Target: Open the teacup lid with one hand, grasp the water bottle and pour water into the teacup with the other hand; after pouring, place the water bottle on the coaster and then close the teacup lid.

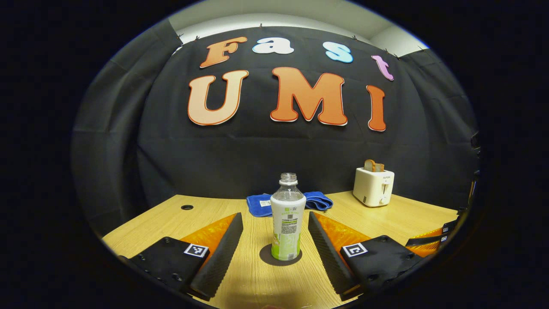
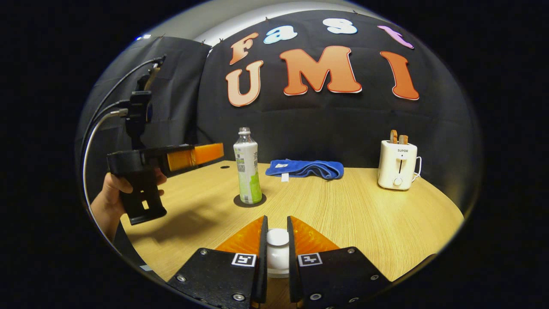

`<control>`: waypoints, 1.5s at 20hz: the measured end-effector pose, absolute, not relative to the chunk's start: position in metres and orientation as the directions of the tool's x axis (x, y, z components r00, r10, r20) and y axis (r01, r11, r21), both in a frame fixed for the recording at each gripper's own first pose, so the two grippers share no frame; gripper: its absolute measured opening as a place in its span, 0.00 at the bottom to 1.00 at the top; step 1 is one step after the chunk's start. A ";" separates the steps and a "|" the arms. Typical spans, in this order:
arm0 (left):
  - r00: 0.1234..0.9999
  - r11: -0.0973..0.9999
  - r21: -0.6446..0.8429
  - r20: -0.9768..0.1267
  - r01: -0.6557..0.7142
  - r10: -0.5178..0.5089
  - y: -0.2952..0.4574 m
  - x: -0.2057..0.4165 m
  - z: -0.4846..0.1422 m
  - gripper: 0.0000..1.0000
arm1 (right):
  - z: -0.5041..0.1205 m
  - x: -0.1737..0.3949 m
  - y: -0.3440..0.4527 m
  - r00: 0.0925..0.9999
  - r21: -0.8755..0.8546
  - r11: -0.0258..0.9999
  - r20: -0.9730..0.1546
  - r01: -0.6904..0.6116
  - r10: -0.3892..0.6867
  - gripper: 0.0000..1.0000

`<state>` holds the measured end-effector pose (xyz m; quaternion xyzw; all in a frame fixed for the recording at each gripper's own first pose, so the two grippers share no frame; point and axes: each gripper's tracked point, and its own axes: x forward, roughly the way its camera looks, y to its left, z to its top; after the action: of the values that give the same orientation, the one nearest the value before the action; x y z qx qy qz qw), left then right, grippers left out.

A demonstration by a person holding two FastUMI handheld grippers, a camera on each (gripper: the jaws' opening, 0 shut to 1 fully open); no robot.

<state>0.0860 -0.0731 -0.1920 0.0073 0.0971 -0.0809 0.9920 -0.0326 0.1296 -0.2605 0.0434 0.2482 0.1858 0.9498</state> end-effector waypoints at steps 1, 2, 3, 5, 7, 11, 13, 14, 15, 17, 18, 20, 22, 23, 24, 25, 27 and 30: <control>0.970 0.987 0.014 -0.189 0.158 -0.152 -0.071 0.085 -0.191 0.98 | -0.262 -0.032 0.129 0.808 0.171 0.928 -0.457 -0.331 0.372 0.21; 0.972 0.988 0.025 -0.184 0.152 -0.145 -0.069 0.085 -0.189 0.98 | -0.262 -0.032 0.130 0.805 0.180 0.926 -0.458 -0.333 0.378 0.21; 0.973 0.988 0.030 -0.181 0.152 -0.144 -0.068 0.084 -0.188 0.98 | -0.264 -0.032 0.132 0.803 0.190 0.924 -0.457 -0.333 0.383 0.21; 0.974 0.988 0.029 -0.175 0.152 -0.145 -0.067 0.080 -0.185 0.97 | -0.269 -0.033 0.132 0.798 0.201 0.922 -0.462 -0.331 0.387 0.21; 0.975 0.989 0.029 -0.174 0.148 -0.140 -0.068 0.081 -0.184 0.98 | -0.269 -0.031 0.132 0.800 0.209 0.921 -0.455 -0.330 0.390 0.21; 0.978 0.989 0.029 -0.159 0.143 -0.136 -0.068 0.080 -0.179 0.96 | -0.270 -0.033 0.133 0.797 0.189 0.919 -0.459 -0.345 0.393 0.21; 0.979 0.989 0.037 -0.149 0.144 -0.137 -0.068 0.078 -0.175 0.97 | -0.270 -0.032 0.132 0.795 0.173 0.922 -0.467 -0.347 0.387 0.24; 0.980 0.989 0.041 -0.145 0.142 -0.135 -0.068 0.078 -0.173 0.97 | -0.270 -0.031 0.133 0.797 0.162 0.923 -0.467 -0.349 0.383 0.23; 0.982 0.989 0.043 -0.139 0.138 -0.131 -0.066 0.077 -0.171 0.97 | -0.268 -0.032 0.132 0.800 0.149 0.924 -0.464 -0.352 0.380 0.28; 0.984 0.990 0.045 -0.127 0.135 -0.128 -0.065 0.073 -0.164 0.96 | -0.260 -0.029 0.131 0.814 0.127 0.927 -0.446 -0.354 0.372 0.30; 0.984 0.990 0.046 -0.122 0.133 -0.126 -0.064 0.070 -0.161 0.96 | -0.255 -0.028 0.131 0.820 0.129 0.927 -0.434 -0.352 0.372 0.36; 0.986 0.991 0.039 -0.114 0.127 -0.122 -0.062 0.067 -0.155 0.97 | -0.243 -0.024 0.130 0.835 0.142 0.929 -0.407 -0.343 0.371 0.40; 0.988 0.992 0.018 -0.099 0.124 -0.122 -0.060 0.062 -0.144 0.97 | -0.227 -0.021 0.126 0.855 0.136 0.934 -0.375 -0.331 0.358 0.47; 0.988 0.992 0.013 -0.098 0.125 -0.123 -0.058 0.057 -0.140 0.96 | -0.220 -0.020 0.123 0.864 0.127 0.937 -0.361 -0.326 0.350 0.48; 0.988 0.992 0.012 -0.097 0.124 -0.123 -0.056 0.054 -0.136 0.97 | -0.211 -0.018 0.121 0.874 0.121 0.939 -0.343 -0.322 0.344 0.52; 0.988 0.993 0.011 -0.096 0.120 -0.119 -0.054 0.052 -0.132 0.97 | -0.200 -0.015 0.118 0.885 0.118 0.942 -0.320 -0.315 0.337 0.54; 0.990 0.994 0.008 -0.093 0.111 -0.110 -0.049 0.046 -0.124 0.97 | -0.177 -0.010 0.111 0.910 0.118 0.949 -0.271 -0.293 0.314 0.61; 0.991 0.995 0.023 -0.099 0.095 -0.092 -0.041 0.035 -0.116 0.98 | -0.152 -0.002 0.090 0.943 0.095 0.970 -0.227 -0.226 0.242 0.71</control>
<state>0.0353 -0.0408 -0.1156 0.0140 0.0490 -0.0470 0.9976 -0.0018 0.0896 -0.1519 0.0339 0.1195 0.1186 0.9851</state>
